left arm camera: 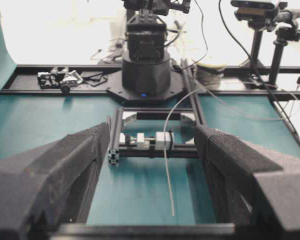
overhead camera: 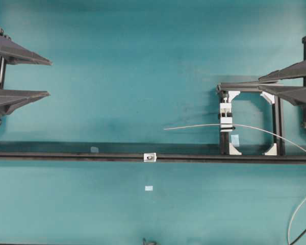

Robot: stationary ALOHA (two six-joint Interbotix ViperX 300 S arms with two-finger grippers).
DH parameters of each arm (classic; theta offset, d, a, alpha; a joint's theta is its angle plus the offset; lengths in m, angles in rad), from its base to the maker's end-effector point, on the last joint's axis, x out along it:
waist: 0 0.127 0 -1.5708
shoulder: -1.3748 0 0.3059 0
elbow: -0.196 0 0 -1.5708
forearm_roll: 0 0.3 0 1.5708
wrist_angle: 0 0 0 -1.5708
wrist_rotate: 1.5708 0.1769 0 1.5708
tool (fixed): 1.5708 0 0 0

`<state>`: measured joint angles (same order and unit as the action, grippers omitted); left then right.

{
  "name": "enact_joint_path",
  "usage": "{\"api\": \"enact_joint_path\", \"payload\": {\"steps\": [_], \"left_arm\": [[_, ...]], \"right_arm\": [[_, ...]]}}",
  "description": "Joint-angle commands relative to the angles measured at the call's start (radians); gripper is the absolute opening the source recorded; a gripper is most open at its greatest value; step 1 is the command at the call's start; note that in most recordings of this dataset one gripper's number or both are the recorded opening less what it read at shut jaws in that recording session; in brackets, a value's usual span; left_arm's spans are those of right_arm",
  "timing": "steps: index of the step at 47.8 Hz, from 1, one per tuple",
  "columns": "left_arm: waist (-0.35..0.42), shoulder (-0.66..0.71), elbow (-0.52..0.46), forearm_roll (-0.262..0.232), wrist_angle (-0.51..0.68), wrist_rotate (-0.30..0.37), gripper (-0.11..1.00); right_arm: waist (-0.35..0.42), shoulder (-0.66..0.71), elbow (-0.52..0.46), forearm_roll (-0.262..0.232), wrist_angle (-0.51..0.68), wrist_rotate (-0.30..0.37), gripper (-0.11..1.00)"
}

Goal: Insert the wire through the hole in the metal fitting marked with a red label.
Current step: 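Raise both arms and move the right gripper over the white wire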

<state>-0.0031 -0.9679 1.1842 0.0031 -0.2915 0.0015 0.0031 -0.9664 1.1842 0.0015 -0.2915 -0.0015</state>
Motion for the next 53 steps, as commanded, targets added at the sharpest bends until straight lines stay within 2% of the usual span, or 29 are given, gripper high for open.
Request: {"api": "enact_joint_path", "payload": {"steps": [1, 3, 8, 11, 13, 17, 20, 23, 29, 35, 43, 53], "left_arm": [[0.006, 0.008, -0.015, -0.04, -0.006, 0.002, 0.24], [0.006, 0.011, -0.015, -0.04, -0.008, -0.002, 0.22], [0.006, 0.018, -0.012, -0.04, -0.006, -0.002, 0.02], [0.006, 0.028, -0.011, -0.04, -0.005, -0.002, -0.05], [0.006, 0.035, -0.012, -0.04, 0.002, -0.003, -0.05], [0.006, 0.058, -0.02, -0.04, 0.025, -0.003, 0.05], [0.006, 0.083, -0.026, -0.04, 0.04, -0.003, 0.16], [0.006, 0.115, -0.031, -0.04, 0.043, -0.005, 0.24], [0.006, 0.189, -0.041, -0.04, 0.04, -0.005, 0.27], [0.006, 0.241, -0.038, -0.04, 0.023, 0.002, 0.37], [0.006, 0.316, -0.032, -0.038, -0.023, 0.014, 0.6], [0.006, 0.417, -0.04, -0.04, -0.051, 0.046, 0.62]], "right_arm": [[-0.008, 0.017, -0.017, -0.003, -0.006, 0.002, 0.24], [-0.008, 0.028, -0.018, -0.003, -0.005, 0.003, 0.21], [-0.009, 0.063, -0.026, 0.0, 0.002, 0.006, 0.02], [-0.012, 0.084, -0.032, 0.005, 0.002, 0.008, -0.02], [-0.014, 0.097, -0.04, 0.008, 0.002, 0.011, -0.02], [-0.014, 0.114, -0.044, 0.008, 0.002, 0.014, -0.02], [-0.014, 0.123, -0.043, 0.008, 0.002, 0.015, 0.04], [-0.014, 0.133, -0.04, 0.009, 0.002, 0.015, 0.16], [-0.014, 0.173, -0.038, 0.023, 0.015, 0.029, 0.45], [-0.014, 0.238, -0.054, 0.032, 0.031, 0.092, 0.45], [-0.014, 0.305, -0.071, 0.028, 0.037, 0.166, 0.45], [-0.008, 0.373, -0.081, 0.028, 0.038, 0.179, 0.45]]}}
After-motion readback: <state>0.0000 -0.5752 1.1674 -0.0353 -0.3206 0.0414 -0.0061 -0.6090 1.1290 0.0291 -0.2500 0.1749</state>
